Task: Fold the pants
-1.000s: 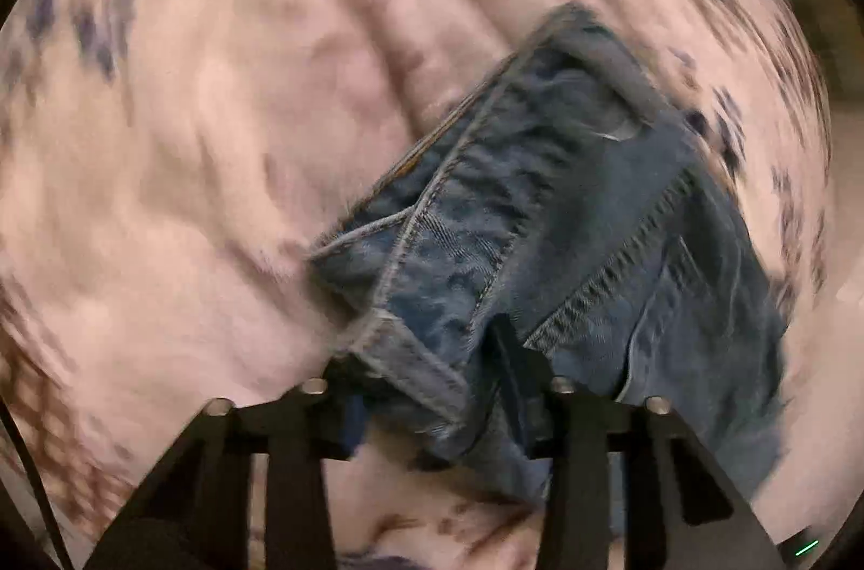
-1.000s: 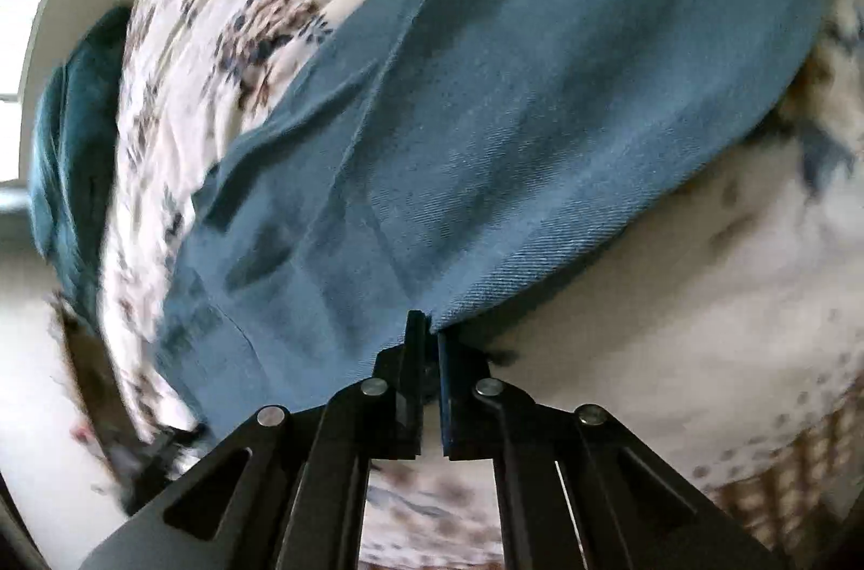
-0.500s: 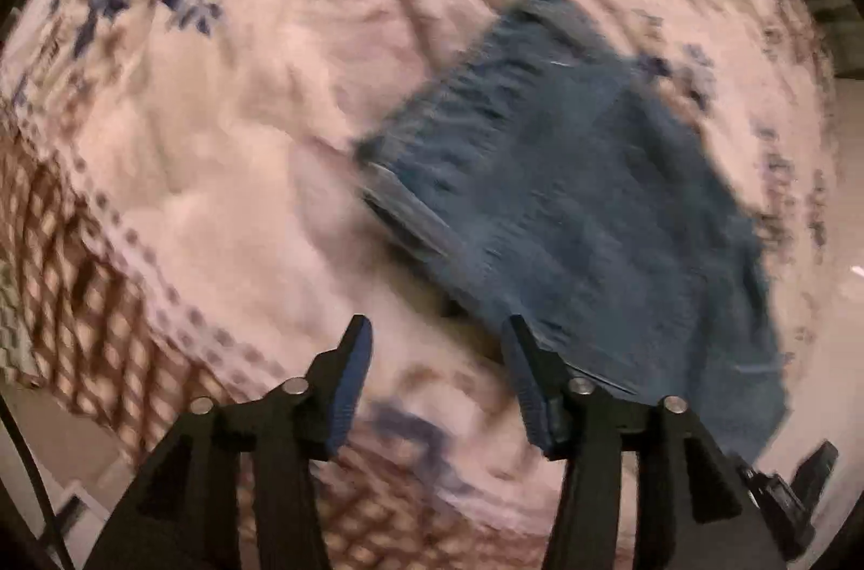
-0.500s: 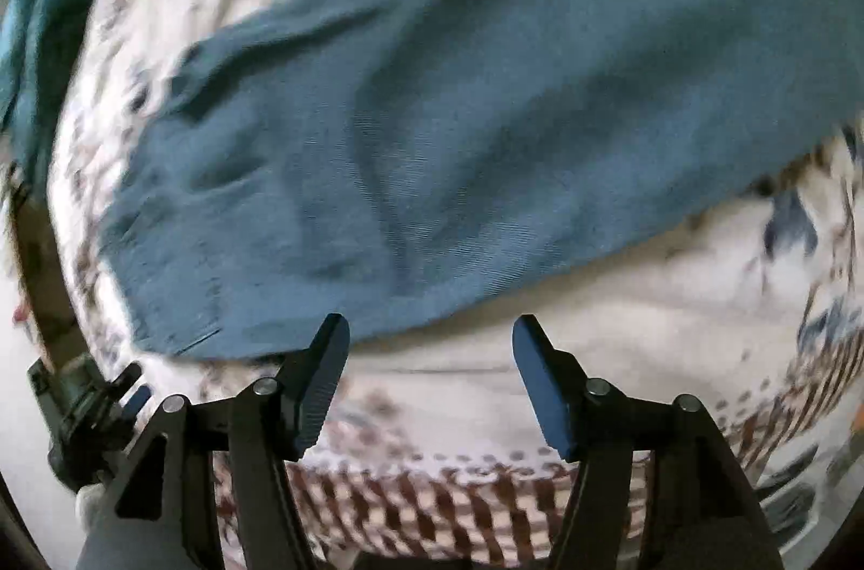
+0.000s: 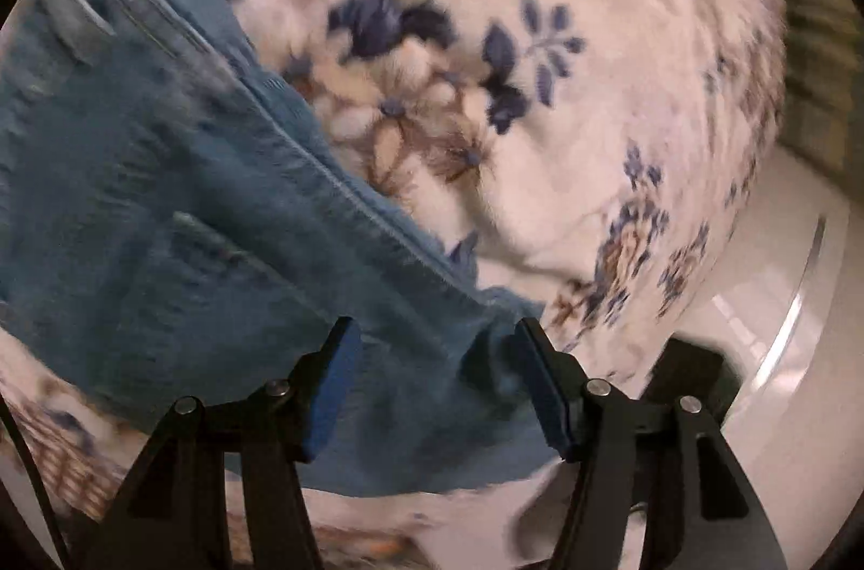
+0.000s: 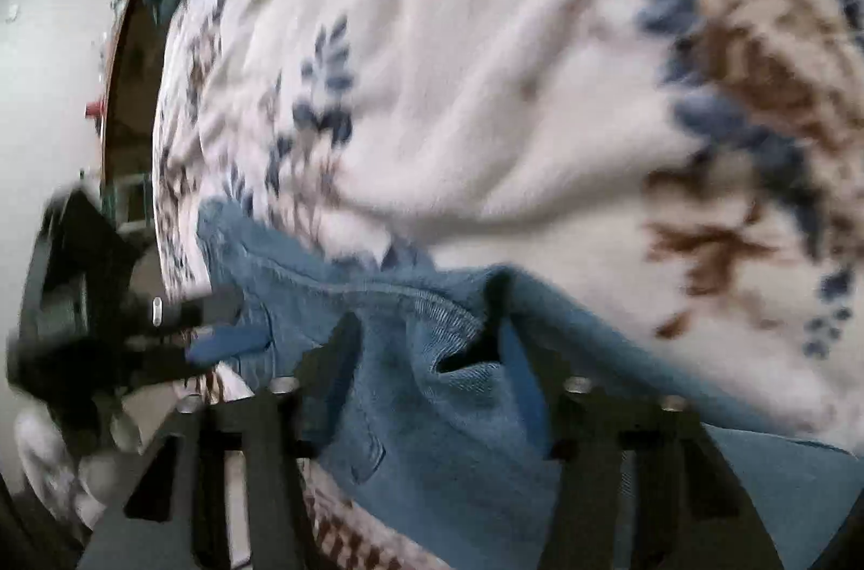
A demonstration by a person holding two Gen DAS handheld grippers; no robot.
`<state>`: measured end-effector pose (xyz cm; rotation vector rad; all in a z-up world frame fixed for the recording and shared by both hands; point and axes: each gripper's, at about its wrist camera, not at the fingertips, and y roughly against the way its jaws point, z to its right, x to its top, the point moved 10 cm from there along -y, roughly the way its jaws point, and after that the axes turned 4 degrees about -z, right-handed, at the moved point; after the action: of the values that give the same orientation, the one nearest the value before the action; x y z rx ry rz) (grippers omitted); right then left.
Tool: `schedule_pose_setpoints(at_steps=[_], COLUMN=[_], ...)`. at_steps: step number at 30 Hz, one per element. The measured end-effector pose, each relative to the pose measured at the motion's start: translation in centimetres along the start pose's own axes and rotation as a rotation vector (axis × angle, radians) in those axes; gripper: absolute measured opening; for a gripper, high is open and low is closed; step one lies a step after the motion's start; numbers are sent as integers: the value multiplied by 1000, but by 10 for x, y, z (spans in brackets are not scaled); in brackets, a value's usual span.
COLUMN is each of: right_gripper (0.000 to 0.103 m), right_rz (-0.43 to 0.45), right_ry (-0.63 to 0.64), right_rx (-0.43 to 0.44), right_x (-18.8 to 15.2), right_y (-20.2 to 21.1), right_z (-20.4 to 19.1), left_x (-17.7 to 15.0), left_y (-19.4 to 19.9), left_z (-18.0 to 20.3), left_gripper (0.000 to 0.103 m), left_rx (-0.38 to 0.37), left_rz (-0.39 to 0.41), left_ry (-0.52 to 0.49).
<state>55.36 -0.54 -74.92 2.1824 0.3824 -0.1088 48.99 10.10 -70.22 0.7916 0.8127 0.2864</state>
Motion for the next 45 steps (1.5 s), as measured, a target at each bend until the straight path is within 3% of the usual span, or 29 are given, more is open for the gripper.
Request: schedule_pose_setpoints(at_steps=[1,3,6,13,14,15,16,18,21,26,29,31,32,37,40,45], right_gripper=[25,20,15,15,15,15,15,14,14,15,31,55,58,60,67,67], right_rz=[-2,7,57,71,69,60,56,60,81,101,97,76,60,-34,-93,-116], right_ry=[13,39,49,164,185,214,240,255,219,74,38,25,13,-75,-208,-264], right_rx=[-22,-50,6,53,44,30,14,13,81,162,234,290,320,402,530,424], right_x=[-3,-13,-21,-67,-72,-79,-86,-87,-83,-75,-75,-73,-69,-46,-30,-9], right_y=[-4,-5,5,21,18,17,19,17,26,48,54,52,47,6,-18,-46], right_z=[2,10,3,-25,-31,-33,-33,-36,-34,-9,-8,-13,-15,-24,-23,-7], left_x=[2,4,3,2,1,1,0,-1,-7,-23,-29,-33,-34,-34,-29,-22], left_y=[-8,-17,-23,-45,-48,-49,-48,-48,-43,-25,-17,-11,-9,-8,-9,-4], left_z=[1,0,1,-9,-8,-10,-12,-13,-11,-4,-4,-4,-3,-2,-1,-11], left_gripper=[58,58,59,59,53,37,32,16,14,10,9,9,9,8,8,7], left_rx=[-25,-55,-59,109,154,218,269,317,323,276,218,188,181,157,145,149], left_rz=[-24,-54,-57,-91,-87,-80,-62,-36,6,80,97,106,109,124,137,162], left_ry=[53,120,177,134,92,46,-6,-88,-172,-206,-180,-169,-171,-163,-154,-153])
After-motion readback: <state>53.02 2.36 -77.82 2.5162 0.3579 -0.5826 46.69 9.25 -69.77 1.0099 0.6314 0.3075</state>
